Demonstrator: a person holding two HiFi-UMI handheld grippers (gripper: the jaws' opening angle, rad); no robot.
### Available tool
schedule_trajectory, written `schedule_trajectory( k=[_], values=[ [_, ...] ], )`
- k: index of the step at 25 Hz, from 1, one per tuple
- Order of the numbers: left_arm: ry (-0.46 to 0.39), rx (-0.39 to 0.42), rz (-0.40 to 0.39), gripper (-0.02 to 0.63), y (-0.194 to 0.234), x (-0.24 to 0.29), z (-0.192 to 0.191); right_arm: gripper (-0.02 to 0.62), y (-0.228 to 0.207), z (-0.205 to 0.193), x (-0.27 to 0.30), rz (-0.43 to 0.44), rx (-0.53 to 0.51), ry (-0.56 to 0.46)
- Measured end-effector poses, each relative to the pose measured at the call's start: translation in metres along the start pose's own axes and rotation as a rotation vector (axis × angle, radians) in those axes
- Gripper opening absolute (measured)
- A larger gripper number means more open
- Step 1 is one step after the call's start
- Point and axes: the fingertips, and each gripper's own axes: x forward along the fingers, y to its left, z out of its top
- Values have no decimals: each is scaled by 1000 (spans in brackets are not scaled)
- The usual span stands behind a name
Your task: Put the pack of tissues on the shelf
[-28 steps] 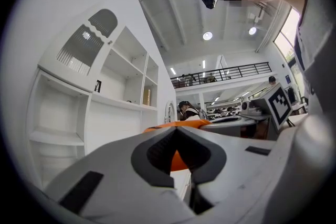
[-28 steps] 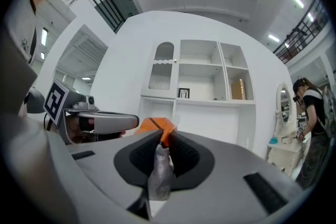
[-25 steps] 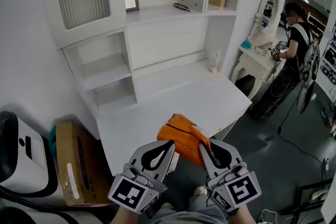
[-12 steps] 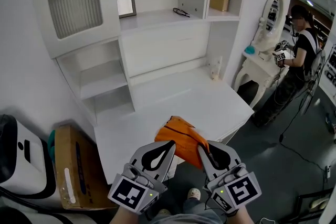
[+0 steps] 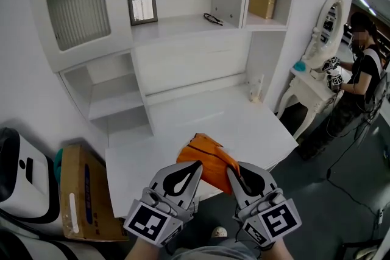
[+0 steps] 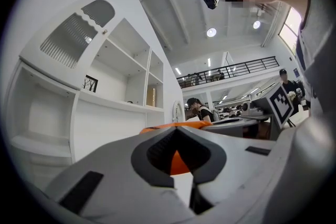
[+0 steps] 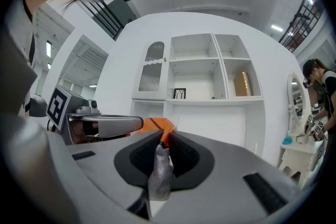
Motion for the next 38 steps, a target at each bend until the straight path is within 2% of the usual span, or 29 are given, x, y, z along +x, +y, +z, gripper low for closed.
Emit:
schedule_trajectory(
  k=[11,15,21,28,38],
  values=[
    [11,-17,67,31,-9,49,-2,40,-53,1,4,67,-5,-15],
    [-22,-6,85,31,-14,62,0,39,-67,-2,1,90,-2,-19],
    [-2,15,107,31,-21,71,-7,38,-77,-8,3,118,17,-26],
    [10,17,138,31,-2,73,-10,38,-82,-14,21,130,40,-20],
    [13,13,92,31,39,82,-8,38,-79,-7,60,91,43,-14]
  ],
)
